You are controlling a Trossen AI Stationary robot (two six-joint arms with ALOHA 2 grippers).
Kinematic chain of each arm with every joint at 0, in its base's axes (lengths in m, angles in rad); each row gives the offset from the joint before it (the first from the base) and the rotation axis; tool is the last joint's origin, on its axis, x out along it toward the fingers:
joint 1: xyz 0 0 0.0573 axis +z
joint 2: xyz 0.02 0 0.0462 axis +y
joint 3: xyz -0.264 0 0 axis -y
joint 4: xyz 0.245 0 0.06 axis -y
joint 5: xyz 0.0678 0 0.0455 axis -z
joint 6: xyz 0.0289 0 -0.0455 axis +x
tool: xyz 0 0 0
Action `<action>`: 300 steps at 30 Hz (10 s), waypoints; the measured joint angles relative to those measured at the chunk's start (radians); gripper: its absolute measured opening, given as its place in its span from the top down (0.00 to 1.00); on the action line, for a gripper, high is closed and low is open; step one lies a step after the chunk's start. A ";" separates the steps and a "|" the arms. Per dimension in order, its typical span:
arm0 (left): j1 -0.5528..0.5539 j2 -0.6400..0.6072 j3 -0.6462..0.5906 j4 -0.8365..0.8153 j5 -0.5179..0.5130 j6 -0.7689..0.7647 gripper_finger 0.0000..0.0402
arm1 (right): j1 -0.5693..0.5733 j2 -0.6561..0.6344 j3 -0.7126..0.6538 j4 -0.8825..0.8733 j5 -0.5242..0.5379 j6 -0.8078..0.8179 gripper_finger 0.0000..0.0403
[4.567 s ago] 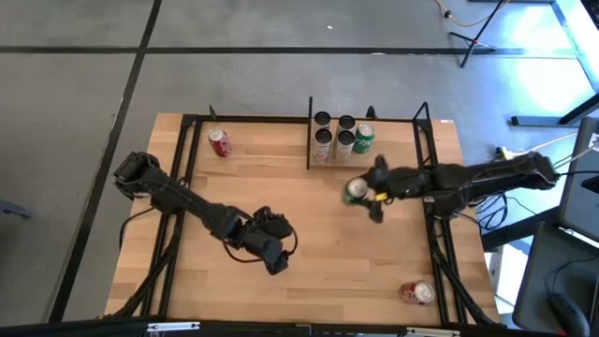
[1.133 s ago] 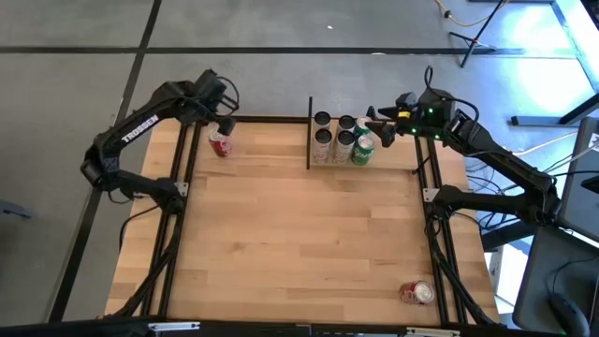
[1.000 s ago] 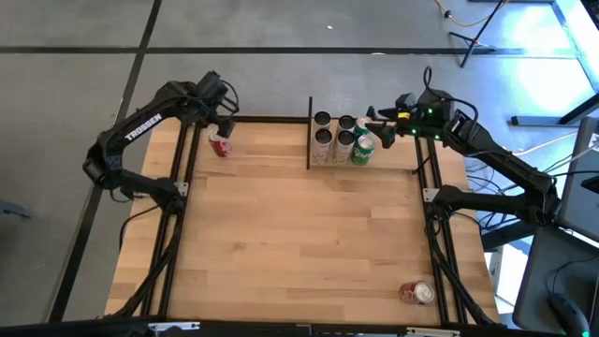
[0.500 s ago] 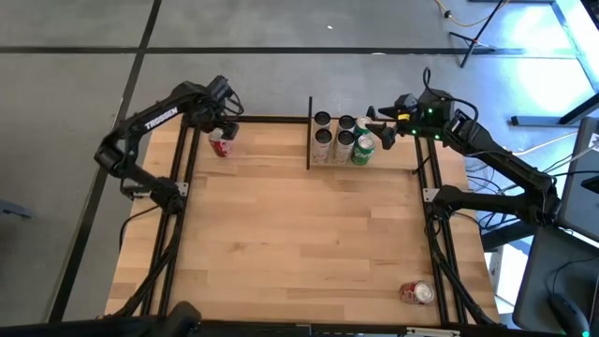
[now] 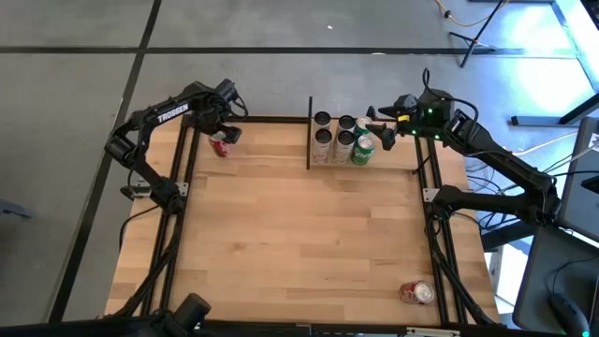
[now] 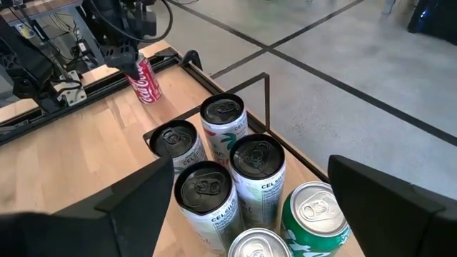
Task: Place canned beverage on shelf
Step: Put the top red-white soda can on the shelf
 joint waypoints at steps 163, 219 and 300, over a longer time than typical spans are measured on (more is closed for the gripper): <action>-1.387 -0.039 -0.271 0.716 -0.190 -0.383 0.17 | 0.969 0.812 0.014 0.572 0.312 0.313 0.11; -1.393 -0.046 -0.267 0.807 -0.141 -0.453 0.17 | 0.890 0.975 0.245 0.039 0.079 -0.169 0.31; -1.297 -0.210 -0.243 0.843 -0.079 -0.372 0.17 | 0.991 1.094 -0.077 1.372 0.437 0.147 0.31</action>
